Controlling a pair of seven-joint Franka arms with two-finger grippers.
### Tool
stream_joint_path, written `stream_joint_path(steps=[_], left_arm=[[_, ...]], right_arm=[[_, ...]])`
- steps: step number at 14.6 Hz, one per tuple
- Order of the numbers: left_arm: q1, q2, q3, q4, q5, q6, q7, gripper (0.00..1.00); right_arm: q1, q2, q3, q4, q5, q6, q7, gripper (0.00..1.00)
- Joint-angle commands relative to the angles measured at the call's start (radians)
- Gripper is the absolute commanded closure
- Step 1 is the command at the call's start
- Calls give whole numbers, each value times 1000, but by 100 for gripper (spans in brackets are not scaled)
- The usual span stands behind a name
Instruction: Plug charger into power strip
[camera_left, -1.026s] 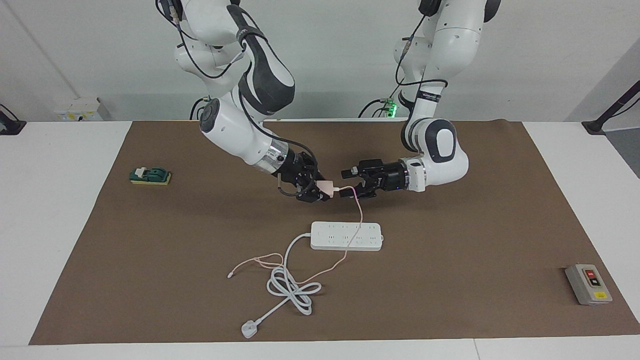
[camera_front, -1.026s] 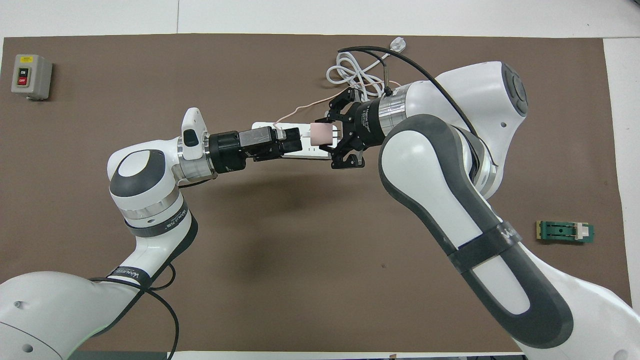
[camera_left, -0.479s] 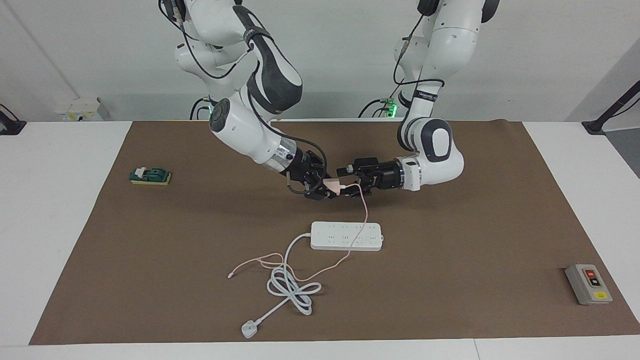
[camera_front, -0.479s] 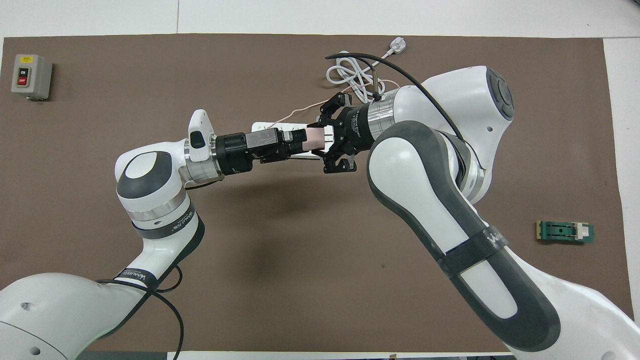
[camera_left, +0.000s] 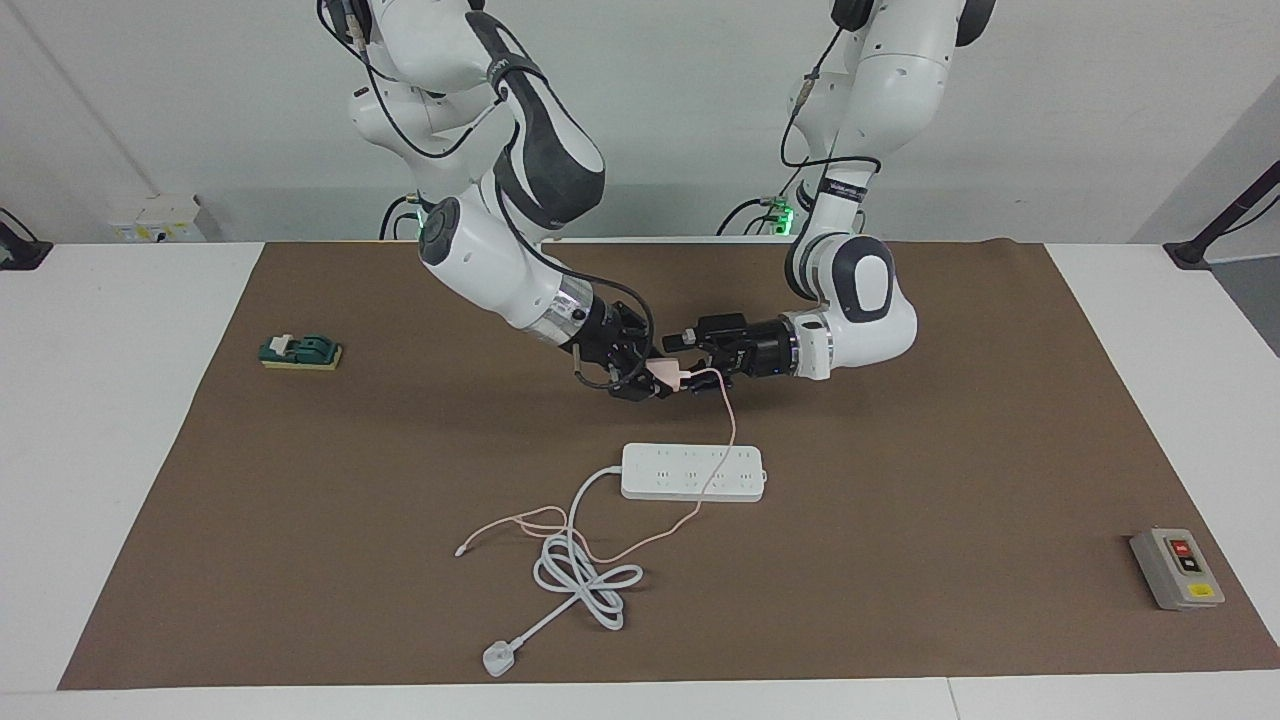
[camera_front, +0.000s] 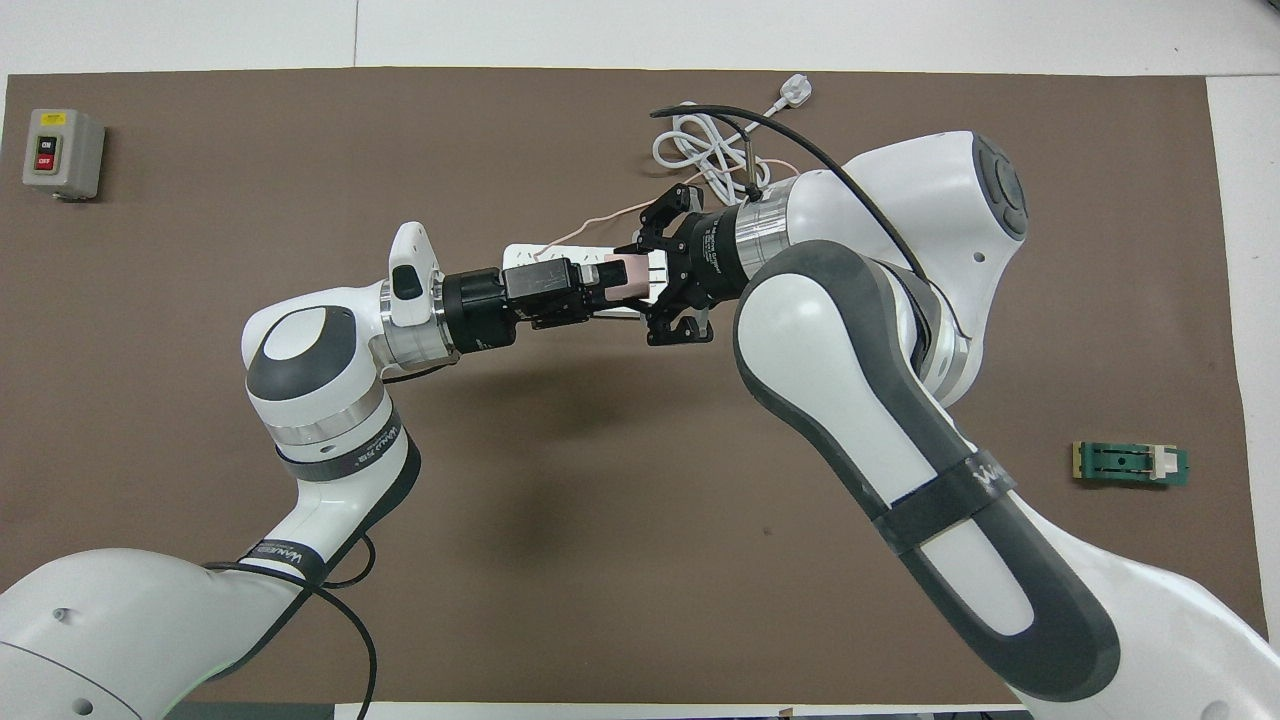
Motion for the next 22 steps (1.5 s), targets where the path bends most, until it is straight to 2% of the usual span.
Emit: stream_joint_path(steps=[1, 5, 8, 11, 12, 14, 15, 16, 20, 21, 22], left_arm=[[-7, 2, 10, 0, -17, 9, 10, 8], [4, 5, 13, 9, -13, 14, 6, 9], [31, 5, 12, 20, 38, 3, 4, 20], [24, 6, 12, 18, 39, 3, 7, 29], [22, 6, 12, 20, 39, 7, 7, 37], [21, 6, 12, 20, 41, 8, 7, 68], [19, 6, 12, 20, 41, 6, 10, 72], [19, 8, 13, 20, 46, 3, 16, 100], [19, 8, 12, 24, 50, 11, 39, 100], [18, 8, 10, 26, 46, 14, 39, 100], [16, 8, 10, 27, 43, 14, 39, 100]], right_arm=[[6, 12, -2, 20, -24, 15, 25, 100], [6, 12, -2, 22, -24, 14, 25, 100], [6, 12, -2, 22, -22, 15, 25, 100], [6, 12, -2, 22, -22, 14, 25, 100], [5, 12, -2, 22, -22, 14, 23, 100], [5, 12, -2, 22, -21, 14, 25, 100], [5, 12, -2, 23, -21, 14, 25, 100], [5, 12, -2, 23, -21, 14, 23, 100], [6, 12, -2, 23, -16, 17, 34, 100], [6, 12, -3, 22, -19, 23, 39, 9], [5, 12, -2, 22, -21, 32, 39, 0]])
